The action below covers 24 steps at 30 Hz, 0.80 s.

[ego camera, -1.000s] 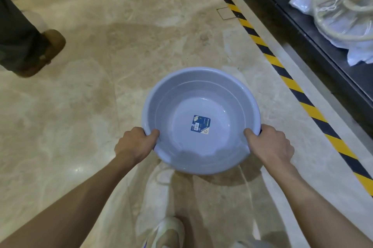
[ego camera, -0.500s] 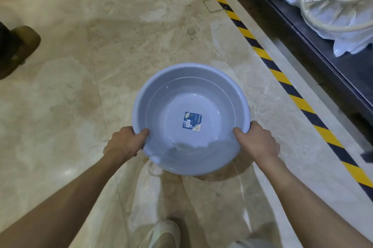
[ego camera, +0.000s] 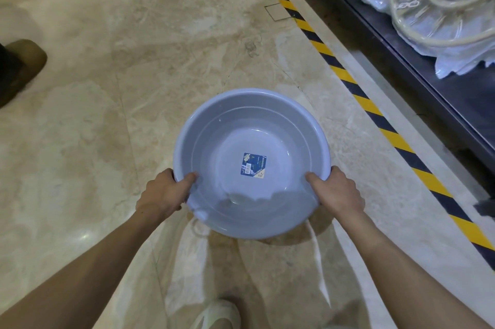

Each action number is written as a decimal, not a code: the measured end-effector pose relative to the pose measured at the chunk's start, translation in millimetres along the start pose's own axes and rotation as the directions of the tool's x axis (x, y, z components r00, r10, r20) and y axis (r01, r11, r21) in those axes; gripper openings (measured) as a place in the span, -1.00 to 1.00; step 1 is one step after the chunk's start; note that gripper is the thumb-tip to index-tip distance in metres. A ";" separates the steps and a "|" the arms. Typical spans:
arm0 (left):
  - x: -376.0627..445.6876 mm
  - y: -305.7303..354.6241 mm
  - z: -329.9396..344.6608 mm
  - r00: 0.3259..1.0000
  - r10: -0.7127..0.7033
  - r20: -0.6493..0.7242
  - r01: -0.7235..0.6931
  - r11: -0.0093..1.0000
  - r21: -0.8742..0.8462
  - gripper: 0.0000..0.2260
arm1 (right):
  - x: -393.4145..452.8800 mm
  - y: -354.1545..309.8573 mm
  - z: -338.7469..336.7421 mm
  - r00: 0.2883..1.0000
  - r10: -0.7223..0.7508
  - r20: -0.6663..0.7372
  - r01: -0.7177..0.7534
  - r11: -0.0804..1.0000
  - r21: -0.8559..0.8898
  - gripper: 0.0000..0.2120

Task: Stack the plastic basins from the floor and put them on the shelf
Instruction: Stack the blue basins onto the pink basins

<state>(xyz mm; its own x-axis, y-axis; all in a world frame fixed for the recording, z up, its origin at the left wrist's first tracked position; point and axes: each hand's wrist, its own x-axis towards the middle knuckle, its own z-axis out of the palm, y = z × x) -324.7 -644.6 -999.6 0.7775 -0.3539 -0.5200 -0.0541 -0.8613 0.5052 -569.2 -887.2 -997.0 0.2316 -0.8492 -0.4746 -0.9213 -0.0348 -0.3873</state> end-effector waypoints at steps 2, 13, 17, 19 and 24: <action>8.0 -0.3 2.7 1.000 0.007 0.002 -0.007 0.999 -0.048 -0.73 | 1.3 -3.0 1.9 0.999 0.027 0.022 -0.028 0.998 0.062 -0.64; 13.9 23.3 10.7 0.988 0.124 -0.092 -0.121 0.992 0.033 -0.60 | 0.7 6.3 -6.6 0.995 0.077 -0.056 -0.061 0.966 0.250 -0.77; 7.0 64.6 28.9 0.961 0.262 -0.087 -0.256 0.964 0.075 -0.68 | -6.6 37.7 -38.3 0.976 0.162 -0.145 -0.109 0.942 0.316 -0.73; -0.9 90.6 41.6 0.941 0.335 -0.039 -0.331 0.939 0.092 -0.73 | -14.2 59.8 -57.4 0.961 0.209 -0.183 -0.136 0.929 0.343 -0.70; -32.9 142.7 95.0 0.877 0.470 0.093 -0.478 0.873 0.097 -0.69 | -47.9 135.5 -98.8 0.911 0.330 -0.246 -0.212 0.889 0.407 -0.71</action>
<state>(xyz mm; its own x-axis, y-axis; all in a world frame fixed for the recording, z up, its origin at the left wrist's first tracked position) -417.6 -790.5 -975.8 0.5983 -0.7497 -0.2828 -0.4801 -0.6180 0.6226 -736.0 -903.4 -948.6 -0.1701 -0.9149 -0.3661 -0.7408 0.3637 -0.5647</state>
